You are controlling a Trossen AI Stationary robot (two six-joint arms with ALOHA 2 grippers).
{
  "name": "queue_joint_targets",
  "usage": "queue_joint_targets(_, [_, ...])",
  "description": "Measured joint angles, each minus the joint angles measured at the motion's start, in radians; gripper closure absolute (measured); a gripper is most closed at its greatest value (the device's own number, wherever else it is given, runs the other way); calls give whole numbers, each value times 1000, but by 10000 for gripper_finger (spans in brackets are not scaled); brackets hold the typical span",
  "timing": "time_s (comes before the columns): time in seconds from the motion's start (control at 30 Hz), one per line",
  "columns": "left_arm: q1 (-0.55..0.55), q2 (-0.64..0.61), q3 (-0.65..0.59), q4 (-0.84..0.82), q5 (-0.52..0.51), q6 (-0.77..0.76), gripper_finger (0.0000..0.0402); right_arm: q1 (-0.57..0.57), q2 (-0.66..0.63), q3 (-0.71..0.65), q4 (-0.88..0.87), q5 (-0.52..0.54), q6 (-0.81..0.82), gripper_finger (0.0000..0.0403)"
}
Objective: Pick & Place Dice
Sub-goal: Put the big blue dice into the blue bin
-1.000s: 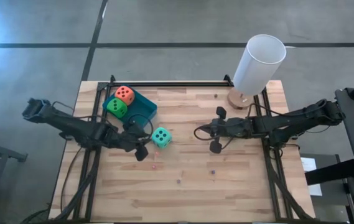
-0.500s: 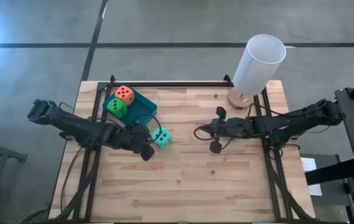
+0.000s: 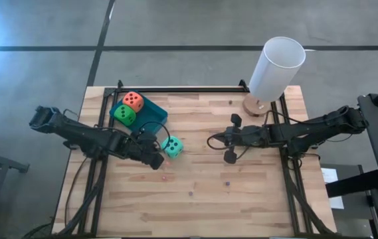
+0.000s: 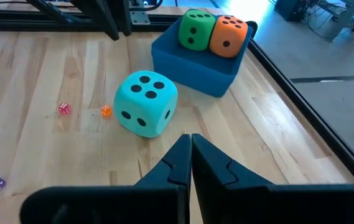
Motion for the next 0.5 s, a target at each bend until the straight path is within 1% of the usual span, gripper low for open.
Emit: queue_joint_targets(0.5, [7,0,0,4,0,-3,283,0,0,0,0,0,-3,394])
